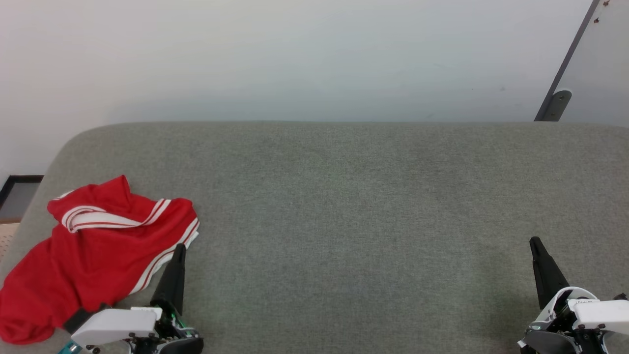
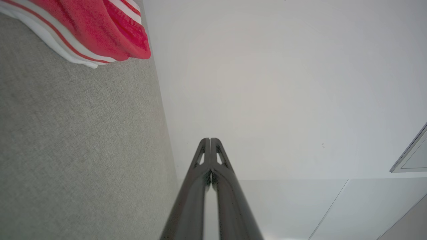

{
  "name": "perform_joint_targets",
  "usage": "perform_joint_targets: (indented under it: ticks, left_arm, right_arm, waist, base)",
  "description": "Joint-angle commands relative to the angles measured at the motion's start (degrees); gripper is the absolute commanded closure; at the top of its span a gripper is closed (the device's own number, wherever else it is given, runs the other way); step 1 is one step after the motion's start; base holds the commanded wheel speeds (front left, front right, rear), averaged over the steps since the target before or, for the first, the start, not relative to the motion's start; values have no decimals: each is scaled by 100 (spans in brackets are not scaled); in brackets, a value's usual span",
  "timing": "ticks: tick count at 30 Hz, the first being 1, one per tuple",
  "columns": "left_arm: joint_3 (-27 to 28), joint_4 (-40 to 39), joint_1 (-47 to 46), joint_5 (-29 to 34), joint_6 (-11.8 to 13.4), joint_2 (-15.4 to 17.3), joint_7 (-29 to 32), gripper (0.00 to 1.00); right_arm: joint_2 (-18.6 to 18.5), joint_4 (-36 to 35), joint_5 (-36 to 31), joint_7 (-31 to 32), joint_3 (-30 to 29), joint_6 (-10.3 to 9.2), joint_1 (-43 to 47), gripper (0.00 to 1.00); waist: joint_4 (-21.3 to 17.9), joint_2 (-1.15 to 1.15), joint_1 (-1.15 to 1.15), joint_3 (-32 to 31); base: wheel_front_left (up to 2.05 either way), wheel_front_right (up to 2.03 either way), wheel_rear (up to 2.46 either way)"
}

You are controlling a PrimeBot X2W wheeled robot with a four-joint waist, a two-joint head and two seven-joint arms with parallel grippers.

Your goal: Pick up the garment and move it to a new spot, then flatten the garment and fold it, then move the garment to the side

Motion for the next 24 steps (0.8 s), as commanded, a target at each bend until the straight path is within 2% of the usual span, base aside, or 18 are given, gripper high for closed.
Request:
perform_joint_targets:
  ticks: [1, 18, 19, 24]
  left_arm:
    - [9, 3, -45, -17, -34, 16, 9, 100]
    - [9, 3, -45, -17, -34, 16, 9, 100]
    - [0, 0, -1, 2, 0, 0, -2, 0]
    - [-13, 183, 178, 25, 10, -46, -33, 0]
  right_arm:
    - [18, -16, 15, 11, 4, -6, 36, 100]
    - [18, -16, 15, 10, 4, -6, 36, 100]
    - [0, 2, 0, -1, -1, 0, 0, 0]
    - [19, 205, 0, -21, 7, 0, 112, 0]
  waist:
    - [0, 0, 0, 0]
    - [0, 0, 0, 0]
    - [0, 0, 0, 0]
    - [1, 0, 0, 1]
  base:
    - [0, 0, 0]
    - [0, 0, 0]
    - [0, 0, 0]
    - [0, 0, 0]
